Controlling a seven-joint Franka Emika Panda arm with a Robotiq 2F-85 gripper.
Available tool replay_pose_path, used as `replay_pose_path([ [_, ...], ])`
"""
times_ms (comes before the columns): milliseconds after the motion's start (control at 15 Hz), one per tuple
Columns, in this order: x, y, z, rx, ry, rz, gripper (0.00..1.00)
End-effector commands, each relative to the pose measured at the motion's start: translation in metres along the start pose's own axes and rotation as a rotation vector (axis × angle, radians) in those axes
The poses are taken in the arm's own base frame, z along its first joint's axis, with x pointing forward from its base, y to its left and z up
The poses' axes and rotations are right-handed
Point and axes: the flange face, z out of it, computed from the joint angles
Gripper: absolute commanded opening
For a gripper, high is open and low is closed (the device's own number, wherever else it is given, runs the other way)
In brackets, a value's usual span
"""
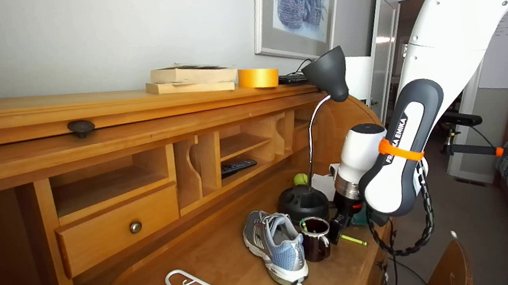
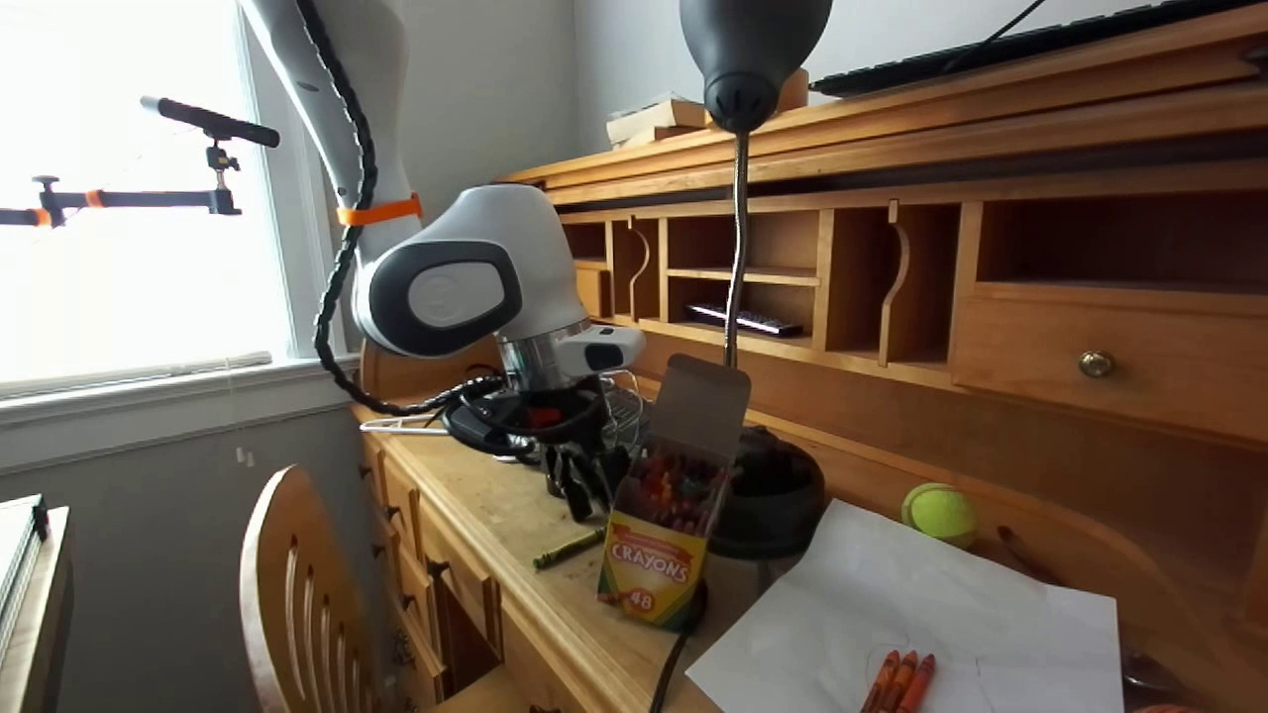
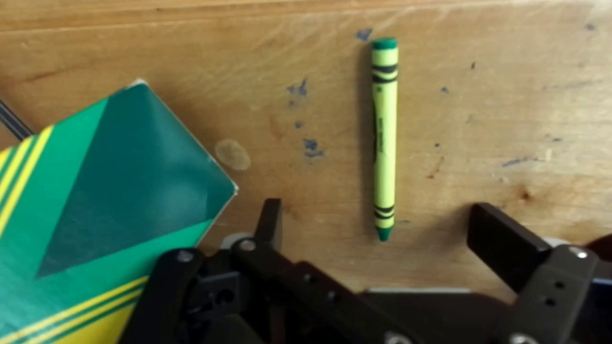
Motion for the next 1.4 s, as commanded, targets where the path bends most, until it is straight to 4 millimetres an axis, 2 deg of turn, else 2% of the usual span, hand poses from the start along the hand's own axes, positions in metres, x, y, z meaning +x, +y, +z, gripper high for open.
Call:
replay_pose_path([
  [0,0.0045,-0.0035,0.0102,-0.011,0.013,0.012,0.94],
  [267,0.0063,-0.0097,0.0102,0.004,0.011,0.014,0.86],
  [333,0.0067,-0.0111,0.0101,0.008,0.012,0.016,0.69],
  [400,0.0069,-0.0116,0.0104,0.009,0.011,0.018,0.61],
  [467,0.007,-0.0116,0.0103,0.008,0.011,0.02,0.59],
  [933,0.0097,-0.005,0.0073,0.005,0.011,0.036,0.05],
  [1000,0.0098,-0.0047,0.0071,0.005,0.011,0.036,0.0],
  [1067,0.0097,-0.0042,0.007,0.003,0.011,0.037,0.4],
  [1200,0.0092,-0.0051,0.0068,0.005,0.011,0.037,0.43],
  [1333,0.0089,-0.006,0.0062,0.006,0.009,0.036,0.57],
])
